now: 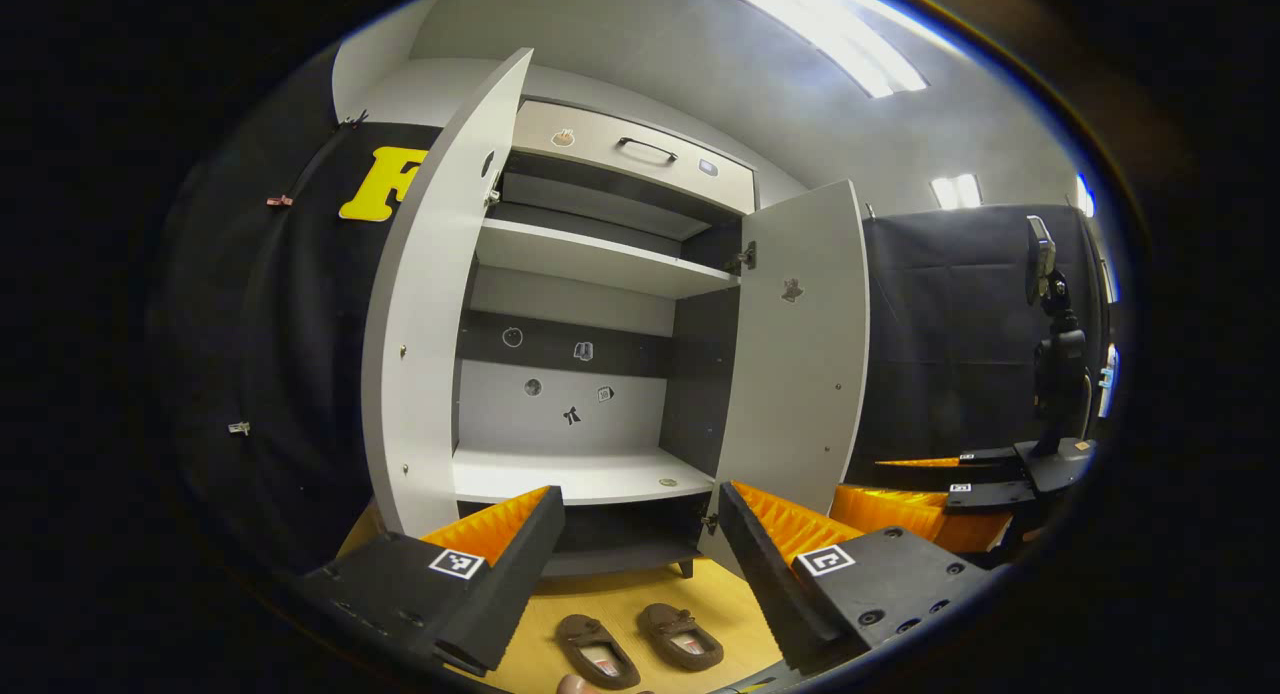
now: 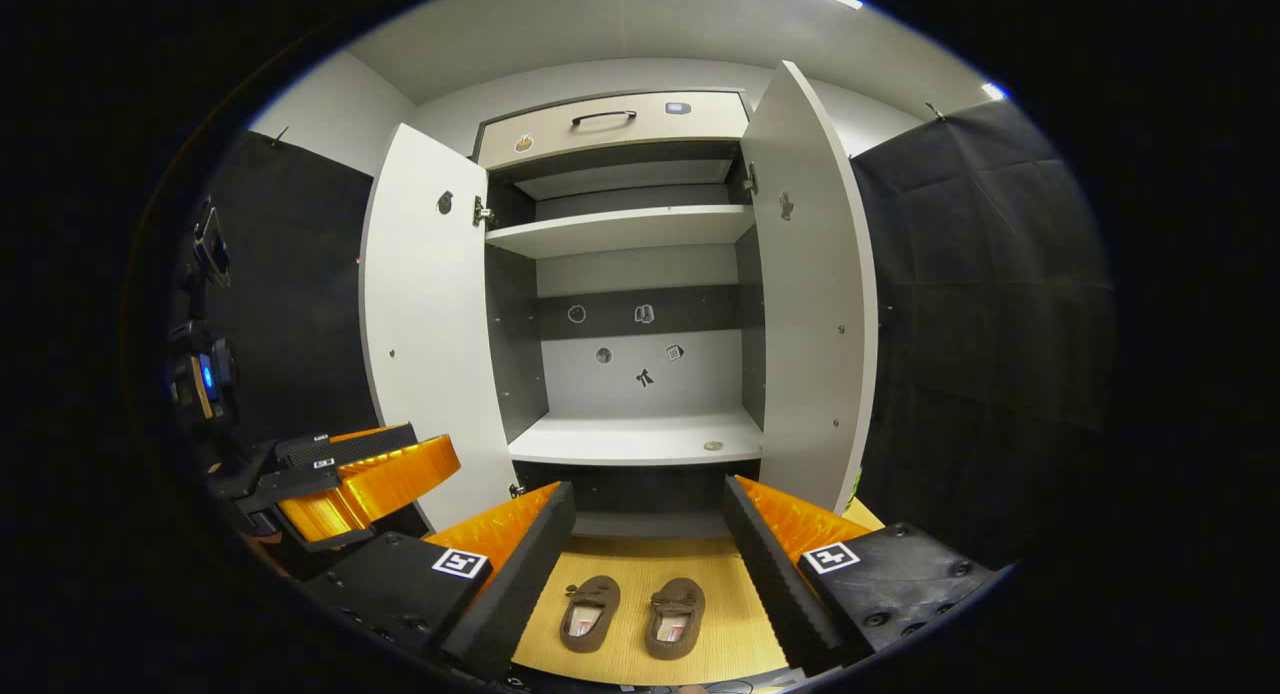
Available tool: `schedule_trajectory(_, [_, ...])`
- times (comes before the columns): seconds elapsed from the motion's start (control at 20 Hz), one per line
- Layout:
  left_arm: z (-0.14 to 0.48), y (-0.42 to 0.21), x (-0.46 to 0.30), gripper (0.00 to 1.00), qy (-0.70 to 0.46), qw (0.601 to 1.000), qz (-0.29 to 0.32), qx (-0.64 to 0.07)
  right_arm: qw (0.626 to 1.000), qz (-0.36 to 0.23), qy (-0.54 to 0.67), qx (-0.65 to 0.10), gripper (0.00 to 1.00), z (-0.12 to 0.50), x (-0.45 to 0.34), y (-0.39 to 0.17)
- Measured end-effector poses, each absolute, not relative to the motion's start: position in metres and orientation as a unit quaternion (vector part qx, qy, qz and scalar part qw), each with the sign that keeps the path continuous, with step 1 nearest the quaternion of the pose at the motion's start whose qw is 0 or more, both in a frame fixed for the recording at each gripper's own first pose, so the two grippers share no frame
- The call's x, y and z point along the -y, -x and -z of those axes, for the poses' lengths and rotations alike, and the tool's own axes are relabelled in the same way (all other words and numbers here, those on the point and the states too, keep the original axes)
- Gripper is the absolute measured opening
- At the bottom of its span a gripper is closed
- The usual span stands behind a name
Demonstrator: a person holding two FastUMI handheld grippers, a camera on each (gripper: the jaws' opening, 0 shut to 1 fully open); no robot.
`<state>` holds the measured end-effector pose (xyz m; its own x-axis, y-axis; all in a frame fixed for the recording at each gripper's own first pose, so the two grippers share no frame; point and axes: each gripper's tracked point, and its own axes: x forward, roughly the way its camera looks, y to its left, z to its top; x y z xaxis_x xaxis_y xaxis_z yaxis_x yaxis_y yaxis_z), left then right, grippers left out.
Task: Grab one shoe with the right hand and put it into the shoe cabinet, grab the other shoe with the left hand and put it into the shoe cabinet; then close the right door with the right hand and the left door with the left hand.
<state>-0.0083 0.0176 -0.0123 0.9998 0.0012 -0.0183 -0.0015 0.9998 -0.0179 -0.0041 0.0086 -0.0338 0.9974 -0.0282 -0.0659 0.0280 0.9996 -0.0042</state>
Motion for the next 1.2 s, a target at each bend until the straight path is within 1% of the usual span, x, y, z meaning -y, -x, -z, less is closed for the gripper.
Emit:
schedule_trajectory(0.15, [0.009,0.003,-0.023,0.98,0.013,1.0,-0.009,-0.001,0.998,0.008,0.006,-0.062,0.98,0.058,-0.007,-0.007])
schedule_trajectory(0.35, [0.008,-0.012,-0.028,0.98,0.013,1.0,-0.015,0.01,0.994,-0.002,-0.012,-0.108,0.98,0.105,-0.004,-0.026])
schedule_trajectory(0.65, [0.016,-0.036,-0.041,0.98,0.009,0.999,-0.04,0.03,0.984,-0.005,-0.036,-0.175,0.95,0.195,0.008,-0.058])
schedule_trajectory(0.75, [0.02,-0.042,-0.042,0.98,-0.003,0.999,-0.04,0.032,0.979,-0.007,-0.05,-0.195,0.89,0.228,0.009,-0.067])
schedule_trajectory(1.0, [0.044,-0.057,-0.041,0.97,-0.006,0.999,-0.036,0.017,0.966,-0.007,-0.052,-0.252,0.89,0.305,0.006,-0.076])
schedule_trajectory(1.15, [0.06,-0.062,-0.043,0.98,0.006,0.999,-0.036,0.008,0.959,-0.009,-0.063,-0.278,0.78,0.344,0.003,-0.079])
schedule_trajectory(1.2, [0.065,-0.063,-0.045,0.98,0.007,0.999,-0.04,0.008,0.956,-0.009,-0.064,-0.286,0.77,0.36,0.002,-0.083])
